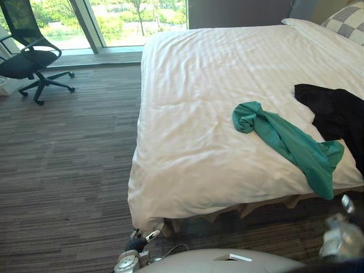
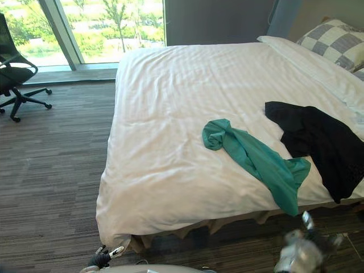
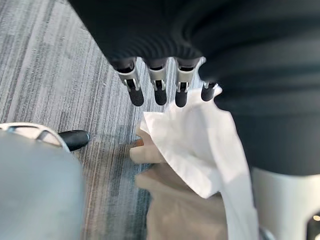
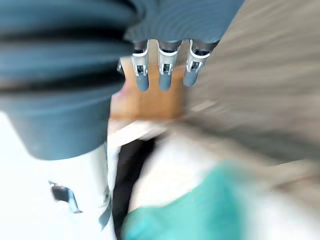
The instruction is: Tidy the bed and pick cloth on bed and put in laundry
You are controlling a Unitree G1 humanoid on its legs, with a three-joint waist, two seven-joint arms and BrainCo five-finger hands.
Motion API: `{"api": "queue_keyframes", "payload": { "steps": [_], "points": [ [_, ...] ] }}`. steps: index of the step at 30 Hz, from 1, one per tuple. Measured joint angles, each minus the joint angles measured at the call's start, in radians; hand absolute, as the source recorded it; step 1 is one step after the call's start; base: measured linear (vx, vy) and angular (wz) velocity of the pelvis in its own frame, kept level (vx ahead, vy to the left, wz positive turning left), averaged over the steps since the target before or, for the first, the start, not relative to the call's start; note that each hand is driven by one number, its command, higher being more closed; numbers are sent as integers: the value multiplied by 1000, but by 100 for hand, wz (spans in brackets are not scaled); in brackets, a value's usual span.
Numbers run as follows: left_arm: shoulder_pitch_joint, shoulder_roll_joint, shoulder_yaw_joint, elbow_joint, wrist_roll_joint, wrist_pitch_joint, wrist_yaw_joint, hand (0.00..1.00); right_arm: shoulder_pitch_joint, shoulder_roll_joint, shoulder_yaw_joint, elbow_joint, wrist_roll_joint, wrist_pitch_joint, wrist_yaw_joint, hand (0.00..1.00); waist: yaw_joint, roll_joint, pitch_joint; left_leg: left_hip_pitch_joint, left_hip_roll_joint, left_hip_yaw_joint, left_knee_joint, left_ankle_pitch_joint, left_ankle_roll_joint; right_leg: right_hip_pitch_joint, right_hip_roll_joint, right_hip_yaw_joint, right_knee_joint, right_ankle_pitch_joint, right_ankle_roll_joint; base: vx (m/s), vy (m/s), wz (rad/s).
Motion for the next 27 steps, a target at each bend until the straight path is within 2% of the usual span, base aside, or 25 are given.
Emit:
{"api": "queue_keyframes", "payload": {
  "steps": [2,3,4,5,7,8,10,12,13,15,16,18,20,23,25,27],
  "points": [
    [2,16,-41,-27,-32,41,-4,0,-47,-101,7,-6,-17,-3,97,0,-2,-6,-4,-15,-4,-27,0,0,0,-8,0,-10,-3,0,0,-24,-33,26],
    [7,27,-61,-33,-33,68,-11,0,-70,-168,22,-6,-18,-3,173,0,-4,-7,-7,-28,-5,-40,1,1,1,-15,0,-19,-6,0,0,9,-34,28],
    [16,37,-71,-35,-52,90,-16,0,-89,-219,45,-14,-17,-14,254,100,-11,-7,-7,-40,-5,-53,1,2,3,-16,0,-23,-6,0,0,19,-31,23],
    [22,39,-71,-36,-57,96,-18,0,-96,-236,59,-26,-16,-19,286,100,-15,-6,-7,-43,-5,-56,1,3,5,-17,0,-24,-6,1,0,41,-29,17],
    [48,43,-73,-36,-73,118,-24,0,-110,-255,125,-136,25,-38,415,100,-31,-2,-8,-46,-4,-84,1,4,6,-16,0,-24,-6,1,0,29,-31,6],
    [52,43,-75,-37,-74,123,-25,0,-110,-255,148,-179,31,-40,439,100,-33,-2,-8,-46,-5,-86,1,4,6,-16,-1,-24,-6,1,0,18,-31,0],
    [61,46,-81,-45,-73,146,-36,0,-112,-246,266,-348,28,-40,525,100,-39,1,-8,-52,-6,-109,10,1,11,-16,-5,-25,-6,2,2,0,0,0],
    [58,49,-89,-66,-72,154,-36,0,-114,-229,351,-435,10,-36,577,100,-36,-4,-5,-65,-7,-117,24,-4,19,-16,-9,-26,-6,5,5,-28,-16,11],
    [49,50,-90,-68,-72,155,-38,0,-124,-195,442,-489,-22,-34,618,100,-33,-7,-3,-73,-9,-139,38,-6,22,-15,-15,-34,-6,8,8,-37,-9,20],
    [46,55,-100,-68,-74,157,-37,0,-143,-155,537,-501,-53,-30,647,100,-29,-7,-3,-82,-10,-149,49,-9,27,-14,-20,-41,-6,13,8,-45,2,20],
    [44,56,-109,-68,-81,155,-37,0,-162,-123,626,-501,-87,-13,674,100,-23,-6,-2,-83,-14,-164,50,-9,27,-7,-24,-51,-7,14,8,-53,6,21],
    [45,57,-109,-65,-100,151,-36,0,-188,-96,722,-499,-113,14,691,100,-16,-7,3,-83,-17,-182,54,-10,29,7,-28,-55,-10,16,12,-57,3,26],
    [39,60,-108,-59,-112,144,-36,0,-268,-58,857,-466,-131,71,706,100,3,-11,18,-88,-19,-209,68,-12,32,25,-33,-80,-14,19,14,-84,-15,31],
    [39,62,-107,-57,-134,126,-36,0,-352,-12,932,-406,-130,136,712,100,17,-14,31,-104,-21,-251,70,-7,38,34,-33,-112,-20,25,12,-99,-21,38],
    [41,62,-104,-56,-142,110,-38,0,-410,24,985,-344,-127,192,713,100,42,-20,44,-118,-28,-279,68,8,45,42,-36,-138,-35,32,12,-86,-15,32],
    [41,62,-98,-54,-159,105,-41,0,-453,57,1025,-287,-119,227,712,100,59,-21,63,-118,-31,-301,65,19,47,55,-36,-155,-35,32,12,-82,-19,34]
  ]
}}
